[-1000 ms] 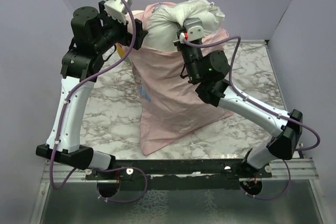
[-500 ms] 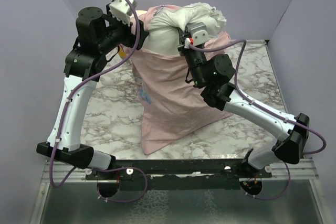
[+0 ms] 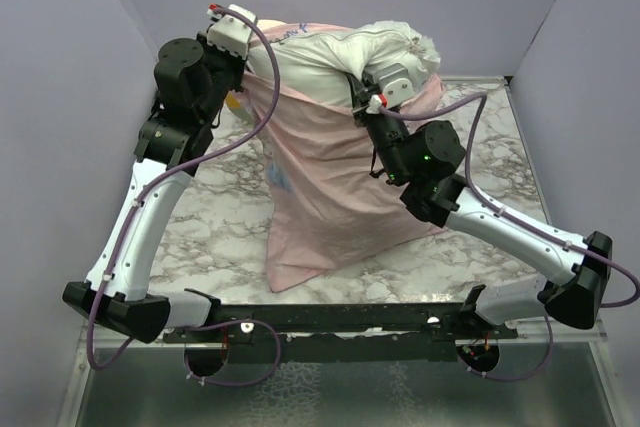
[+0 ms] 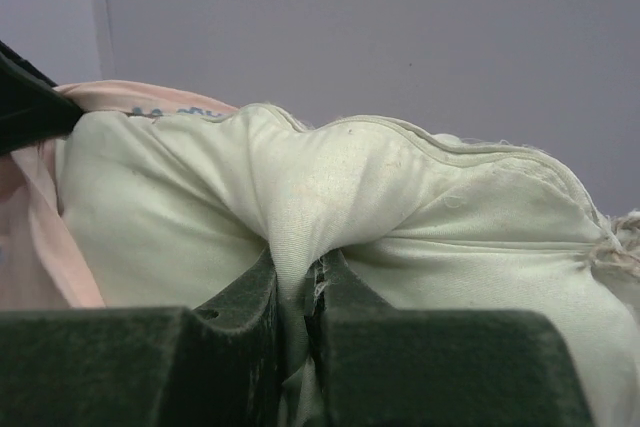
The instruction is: Remove the pillowcase from the pillow
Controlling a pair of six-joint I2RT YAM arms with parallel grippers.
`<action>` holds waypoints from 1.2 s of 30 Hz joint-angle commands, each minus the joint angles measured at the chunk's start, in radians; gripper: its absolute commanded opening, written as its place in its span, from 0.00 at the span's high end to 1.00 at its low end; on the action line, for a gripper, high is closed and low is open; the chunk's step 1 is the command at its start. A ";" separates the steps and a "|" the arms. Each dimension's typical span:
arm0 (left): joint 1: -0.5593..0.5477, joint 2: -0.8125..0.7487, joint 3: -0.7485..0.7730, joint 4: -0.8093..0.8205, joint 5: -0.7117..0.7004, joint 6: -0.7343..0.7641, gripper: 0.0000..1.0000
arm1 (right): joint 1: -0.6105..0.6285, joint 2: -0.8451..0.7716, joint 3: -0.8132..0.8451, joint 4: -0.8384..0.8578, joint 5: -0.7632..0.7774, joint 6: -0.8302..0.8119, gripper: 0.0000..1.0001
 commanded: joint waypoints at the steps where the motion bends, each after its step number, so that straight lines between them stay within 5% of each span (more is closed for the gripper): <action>1: 0.023 -0.066 -0.018 0.148 -0.204 0.056 0.79 | 0.004 -0.081 -0.003 0.062 0.033 0.005 0.99; 12: 0.026 -0.079 -0.018 0.105 -0.219 -0.075 0.79 | 0.002 -0.212 -0.100 0.090 0.078 0.109 0.99; 19: 0.027 -0.093 -0.178 -0.165 0.221 -0.172 0.81 | -0.016 -0.303 -0.145 0.150 0.184 0.124 0.99; 23: -0.013 -0.114 -0.332 -0.318 0.490 -0.055 0.81 | -0.075 -0.319 -0.148 0.194 0.248 0.135 0.99; 25: -0.048 -0.114 -0.371 -0.410 0.529 0.038 0.70 | -0.097 -0.325 -0.138 0.181 0.243 0.162 0.99; 30: -0.066 -0.171 -0.357 -0.456 0.543 0.104 0.18 | -0.106 -0.314 -0.103 0.155 0.194 0.209 0.99; 36: -0.066 -0.127 0.072 -0.448 0.534 -0.032 0.01 | -0.106 -0.266 -0.048 0.158 0.151 0.224 0.99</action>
